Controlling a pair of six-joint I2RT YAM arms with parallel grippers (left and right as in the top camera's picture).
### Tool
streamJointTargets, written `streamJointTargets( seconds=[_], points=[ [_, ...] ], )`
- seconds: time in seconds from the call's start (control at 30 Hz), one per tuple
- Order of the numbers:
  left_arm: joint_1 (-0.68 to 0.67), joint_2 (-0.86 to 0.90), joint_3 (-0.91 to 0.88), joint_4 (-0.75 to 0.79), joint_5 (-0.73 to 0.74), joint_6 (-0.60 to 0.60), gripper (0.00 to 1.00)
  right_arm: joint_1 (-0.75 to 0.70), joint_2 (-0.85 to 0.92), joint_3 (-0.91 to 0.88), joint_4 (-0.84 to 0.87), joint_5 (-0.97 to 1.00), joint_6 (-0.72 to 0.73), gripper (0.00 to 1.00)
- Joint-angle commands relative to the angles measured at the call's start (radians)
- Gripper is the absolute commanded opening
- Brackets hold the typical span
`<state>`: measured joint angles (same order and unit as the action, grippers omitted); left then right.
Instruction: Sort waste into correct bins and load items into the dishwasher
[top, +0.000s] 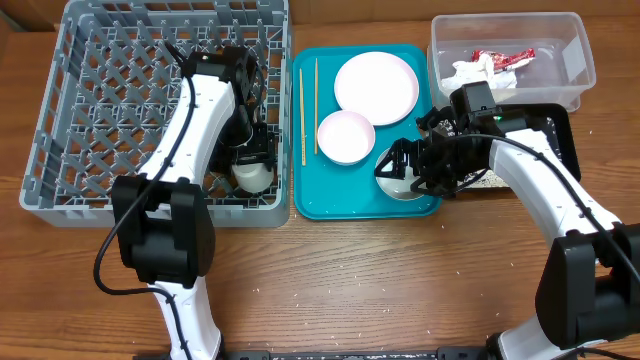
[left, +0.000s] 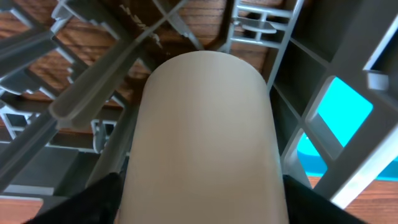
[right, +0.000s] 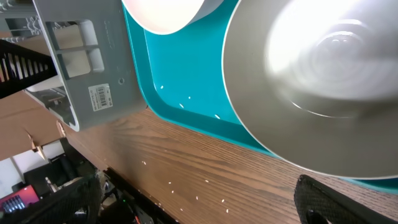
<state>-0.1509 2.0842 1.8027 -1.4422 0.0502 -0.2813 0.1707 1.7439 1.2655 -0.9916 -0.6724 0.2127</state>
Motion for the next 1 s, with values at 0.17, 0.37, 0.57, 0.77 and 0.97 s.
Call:
streamJointTargets(
  seconds=[0.17,0.37,0.57,0.77,0.97],
  points=[
    [-0.001,-0.015,0.101,-0.087,0.025,0.016,0.87,-0.001,-0.023,0.093,-0.040,0.010,-0.008,1.00],
    [-0.050,-0.153,0.375,-0.167,0.032,0.043,0.86,-0.001,-0.102,0.307,-0.230,0.169,-0.007,1.00],
    [-0.213,-0.214,0.386,-0.041,0.188,0.084,1.00,-0.027,-0.157,0.366,-0.326,0.291,0.021,1.00],
    [-0.363,-0.094,0.353,0.031,0.207,0.008,0.89,-0.138,-0.159,0.366,-0.438,0.303,-0.012,0.89],
    [-0.494,0.103,0.353,0.127,0.171,-0.205,0.69,-0.263,-0.162,0.365,-0.494,0.384,-0.011,0.89]
  ],
)
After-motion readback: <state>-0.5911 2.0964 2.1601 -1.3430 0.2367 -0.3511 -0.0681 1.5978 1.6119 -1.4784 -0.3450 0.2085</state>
